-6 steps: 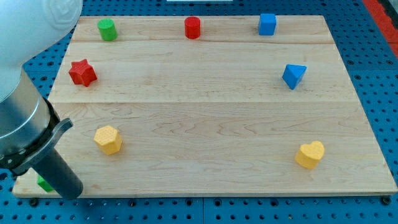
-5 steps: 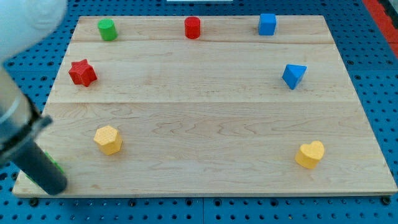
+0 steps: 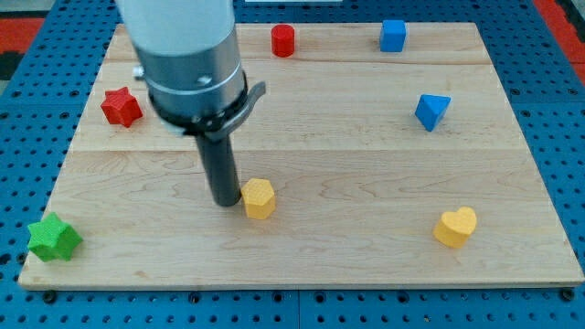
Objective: Push the hexagon to the bottom center of the board
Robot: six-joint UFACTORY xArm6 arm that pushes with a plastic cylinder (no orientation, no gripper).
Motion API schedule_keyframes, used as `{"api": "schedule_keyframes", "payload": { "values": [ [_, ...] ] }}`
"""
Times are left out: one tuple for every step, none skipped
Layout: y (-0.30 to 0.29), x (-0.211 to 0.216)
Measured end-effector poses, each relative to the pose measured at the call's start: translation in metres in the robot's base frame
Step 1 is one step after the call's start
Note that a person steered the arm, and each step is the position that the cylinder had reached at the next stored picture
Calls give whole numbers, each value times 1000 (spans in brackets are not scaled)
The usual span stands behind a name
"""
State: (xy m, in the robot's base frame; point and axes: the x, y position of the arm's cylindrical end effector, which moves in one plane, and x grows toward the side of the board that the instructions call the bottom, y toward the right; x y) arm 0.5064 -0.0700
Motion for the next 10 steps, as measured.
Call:
{"api": "schedule_keyframes", "payload": {
  "values": [
    [36, -10],
    [38, -16],
    [56, -47],
    [62, -16],
    [64, 17],
    [79, -25],
    [105, 6],
    [75, 24],
    [35, 36],
    [47, 18]
  ]
}}
